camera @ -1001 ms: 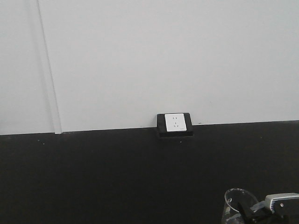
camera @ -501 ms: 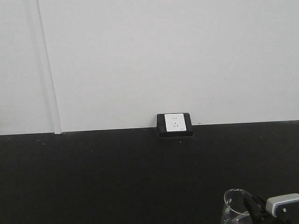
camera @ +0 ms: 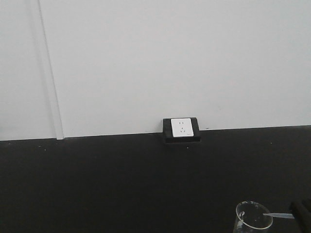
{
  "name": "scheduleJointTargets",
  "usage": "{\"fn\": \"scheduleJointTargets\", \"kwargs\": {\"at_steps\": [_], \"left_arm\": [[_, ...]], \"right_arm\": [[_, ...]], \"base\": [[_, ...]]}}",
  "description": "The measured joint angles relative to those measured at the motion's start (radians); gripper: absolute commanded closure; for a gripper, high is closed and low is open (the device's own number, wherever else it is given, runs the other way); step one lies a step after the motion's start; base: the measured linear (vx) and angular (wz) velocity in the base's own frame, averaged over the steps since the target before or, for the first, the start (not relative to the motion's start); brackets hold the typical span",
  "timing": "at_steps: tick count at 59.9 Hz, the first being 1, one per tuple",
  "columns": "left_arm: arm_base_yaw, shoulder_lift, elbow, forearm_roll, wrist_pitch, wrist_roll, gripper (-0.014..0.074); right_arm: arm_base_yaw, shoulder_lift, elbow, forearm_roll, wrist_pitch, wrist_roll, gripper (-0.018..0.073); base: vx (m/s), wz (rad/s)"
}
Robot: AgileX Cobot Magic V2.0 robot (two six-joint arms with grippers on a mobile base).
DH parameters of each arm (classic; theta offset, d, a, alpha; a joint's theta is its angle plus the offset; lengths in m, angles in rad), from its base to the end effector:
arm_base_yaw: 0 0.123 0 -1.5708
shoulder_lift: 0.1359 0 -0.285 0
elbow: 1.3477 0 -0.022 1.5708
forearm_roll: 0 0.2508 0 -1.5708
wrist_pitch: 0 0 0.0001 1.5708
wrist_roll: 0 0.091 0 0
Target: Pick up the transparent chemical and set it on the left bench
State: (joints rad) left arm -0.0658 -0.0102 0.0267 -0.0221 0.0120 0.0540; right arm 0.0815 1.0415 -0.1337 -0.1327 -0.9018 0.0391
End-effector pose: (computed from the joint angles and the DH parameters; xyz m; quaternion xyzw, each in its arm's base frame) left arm 0.0566 -0.0038 0.2036 0.0336 0.6852 -0.0124 0.7274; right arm 0.1668 0.0231 0.2246 -0.0804 0.6748 0.0492 0.7320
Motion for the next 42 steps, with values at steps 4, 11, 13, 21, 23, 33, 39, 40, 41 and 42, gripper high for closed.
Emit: {"fn": "scheduleJointTargets", "kwargs": {"at_steps": [4,11,13,21,23,33,39,40,41,42], "left_arm": [[0.000,0.000,0.000,0.000,0.000,0.000,0.0600],[0.000,0.000,0.000,0.000,0.000,0.000,0.0600],[0.000,0.000,0.000,0.000,0.000,0.000,0.0600],[0.000,0.000,0.000,0.000,0.000,0.000,0.0600],[0.000,0.000,0.000,0.000,0.000,0.000,0.0600],[0.000,0.000,0.000,0.000,0.000,0.000,0.0600],[0.000,0.000,0.000,0.000,0.000,0.000,0.0600],[0.000,0.000,0.000,0.000,0.000,0.000,0.0600],[0.000,0.000,0.000,0.000,0.000,0.000,0.0600],[0.000,0.000,0.000,0.000,0.000,0.000,0.0600]], "right_arm": [[0.000,-0.103,0.001,-0.001,0.089,0.013,0.0566],[0.000,-0.266,0.006,-0.021,0.272,0.027,0.0566],[0.000,-0.303,0.006,-0.028,0.316,0.029,0.0566],[0.000,-0.425,0.009,-0.039,0.480,0.033,0.0566],[0.000,-0.444,0.009,-0.040,0.511,0.033,0.0566],[0.000,-0.509,0.010,-0.040,0.586,0.035,0.0566],[0.000,-0.512,0.010,-0.040,0.589,0.035,0.0566],[0.000,-0.512,0.010,-0.040,0.592,0.035,0.0566],[0.000,-0.512,0.010,-0.040,0.593,0.035,0.0566],[0.000,-0.512,0.010,-0.040,0.593,0.035,0.0566]], "base": [[0.00,0.00],[0.00,0.00],[0.00,0.00],[0.00,0.00],[0.00,0.00],[0.00,0.00],[0.00,0.00],[0.00,0.00],[0.00,0.00],[0.00,0.00]]}}
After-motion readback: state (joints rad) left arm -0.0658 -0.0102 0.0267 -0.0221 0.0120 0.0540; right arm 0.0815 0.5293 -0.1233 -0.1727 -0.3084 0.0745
